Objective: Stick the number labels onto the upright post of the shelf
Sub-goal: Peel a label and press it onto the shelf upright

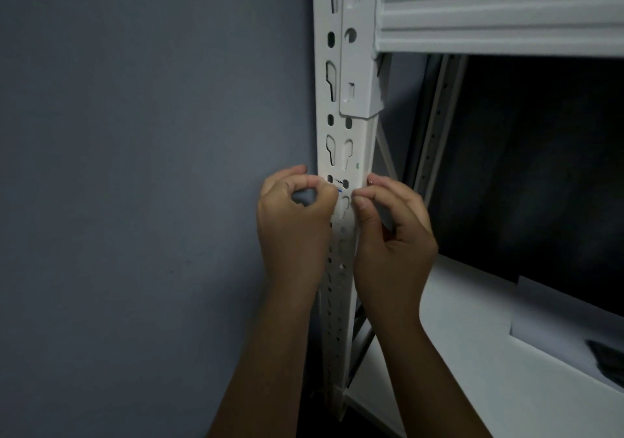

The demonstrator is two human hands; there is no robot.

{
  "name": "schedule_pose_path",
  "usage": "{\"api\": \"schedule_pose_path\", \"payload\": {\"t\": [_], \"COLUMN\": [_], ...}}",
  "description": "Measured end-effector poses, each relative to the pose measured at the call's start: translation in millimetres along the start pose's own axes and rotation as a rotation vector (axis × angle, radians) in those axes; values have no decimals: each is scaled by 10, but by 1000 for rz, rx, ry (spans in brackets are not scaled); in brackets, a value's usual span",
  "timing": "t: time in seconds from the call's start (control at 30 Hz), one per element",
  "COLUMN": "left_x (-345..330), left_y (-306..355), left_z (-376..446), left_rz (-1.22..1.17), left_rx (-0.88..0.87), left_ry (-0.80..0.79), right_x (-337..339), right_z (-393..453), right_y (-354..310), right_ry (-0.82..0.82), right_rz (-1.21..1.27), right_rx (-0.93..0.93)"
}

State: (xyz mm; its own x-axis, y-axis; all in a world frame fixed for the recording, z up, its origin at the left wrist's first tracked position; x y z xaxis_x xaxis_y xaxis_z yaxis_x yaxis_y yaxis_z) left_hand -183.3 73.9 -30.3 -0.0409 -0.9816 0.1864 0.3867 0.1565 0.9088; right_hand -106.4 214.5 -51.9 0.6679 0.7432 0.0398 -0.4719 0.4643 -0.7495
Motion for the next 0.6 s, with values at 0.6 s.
{"api": "schedule_pose_path", "payload": {"t": [0.6], "left_x": [61], "left_y": [259], "left_z": [-176], "left_rz": [587], "left_rx": [-640], "left_ry": [164], "right_x": [7], "right_z": [-8], "right_y": [-5], "right_ry": [-21], "right_rz": [-32], "right_rx": [37]}}
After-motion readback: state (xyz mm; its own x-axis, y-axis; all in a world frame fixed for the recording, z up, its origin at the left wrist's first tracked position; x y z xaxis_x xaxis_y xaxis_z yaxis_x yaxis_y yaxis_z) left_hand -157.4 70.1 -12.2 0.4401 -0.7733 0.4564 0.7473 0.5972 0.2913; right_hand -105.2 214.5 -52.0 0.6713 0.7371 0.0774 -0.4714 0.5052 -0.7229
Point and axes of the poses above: each hand's wrist, its own z-axis towards the middle knuckle, its own x-axis out of the back of the hand, y = z × x, the point moved 9 cm from there along z, towards the middle knuckle, and after that the axes turned 14 degrees about -y, right-handed, at the moved point
